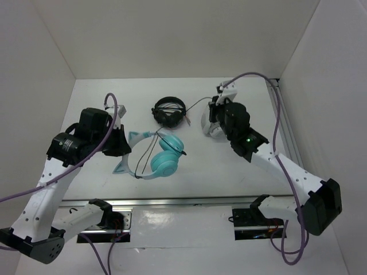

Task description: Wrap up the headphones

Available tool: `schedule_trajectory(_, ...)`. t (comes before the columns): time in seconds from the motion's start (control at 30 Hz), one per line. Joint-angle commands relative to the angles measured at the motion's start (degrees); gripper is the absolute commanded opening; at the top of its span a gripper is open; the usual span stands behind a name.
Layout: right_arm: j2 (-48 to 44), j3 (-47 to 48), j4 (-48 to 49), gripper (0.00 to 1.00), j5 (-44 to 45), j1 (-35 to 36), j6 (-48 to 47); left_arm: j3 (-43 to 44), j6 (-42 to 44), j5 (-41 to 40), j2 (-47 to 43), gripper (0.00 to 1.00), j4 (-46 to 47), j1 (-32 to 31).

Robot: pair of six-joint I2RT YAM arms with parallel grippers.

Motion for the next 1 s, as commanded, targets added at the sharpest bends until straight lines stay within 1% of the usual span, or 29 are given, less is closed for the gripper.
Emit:
schedule_trajectory(0.0, 3.9, 9.91, -1.84, 0.0, -9.49, -3.45, 0.15, -2.92, -1.15, 0.31, -2.03, 0.0, 5.26, -0.38)
schedule_trajectory(0.07, 6.53, 13.6, -2.89, 0.0, -10.12, -4.6, 0.15, -2.92, -1.15, 0.31, -2.57, 0.0, 5.26, -0.38)
schedule_trajectory(0.13, 8.04, 14.32, -4.3, 0.0, -12.04, -6.26, 0.15, -1.97, -1.15, 1.01, -3.09, 0.0, 5.26, -0.38)
schedule_trajectory(0.2, 9.36, 15.11, -4.83, 0.0, -12.58, -7.06, 0.15, -0.73, -1.15, 3.55, -3.1, 0.0, 5.26, -0.38)
schedule_trajectory(0.27, 10.07, 12.15, -3.52, 0.0, -14.59, -7.07, 0.15, 1.29, -1.76, 5.22, -3.1, 0.0, 5.26, -0.38)
schedule_trajectory(0.33, 10.68, 10.73, -2.37, 0.0, -14.6, -7.07, 0.68, 3.3, -1.77, 7.69, -3.1, 0.0, 5.26, -0.9)
schedule_trajectory(0.47, 11.99, 9.49, -0.44, 0.0, -14.6, -7.59, 1.21, 4.46, -0.98, 7.17, -2.57, 0.0, 4.03, -1.52)
schedule_trajectory(0.6, 15.68, 16.33, -3.51, 0.0, -15.13, -8.9, -0.2, 0.16, 0.69, 10.06, -2.04, 0.0, 3.5, -2.74)
schedule_trajectory(0.7, 18.92, 20.02, -4.66, 0.0, -16.01, -10.49, -0.73, -3.53, 0.69, 10.07, -3.36, 0.0, 4.91, -4.24)
schedule_trajectory(0.87, 24.03, 23.02, -5.36, 0.0, -17.76, -12.25, -0.73, -3.63, 0.69, 11.99, -4.77, 0.0, 5.61, -5.39)
schedule_trajectory(0.97, 27.55, 24.69, -5.36, 0.0, -18.38, -12.95, -0.73, -3.1, 0.69, 11.47, -4.77, 0.0, 4.48, -6.0)
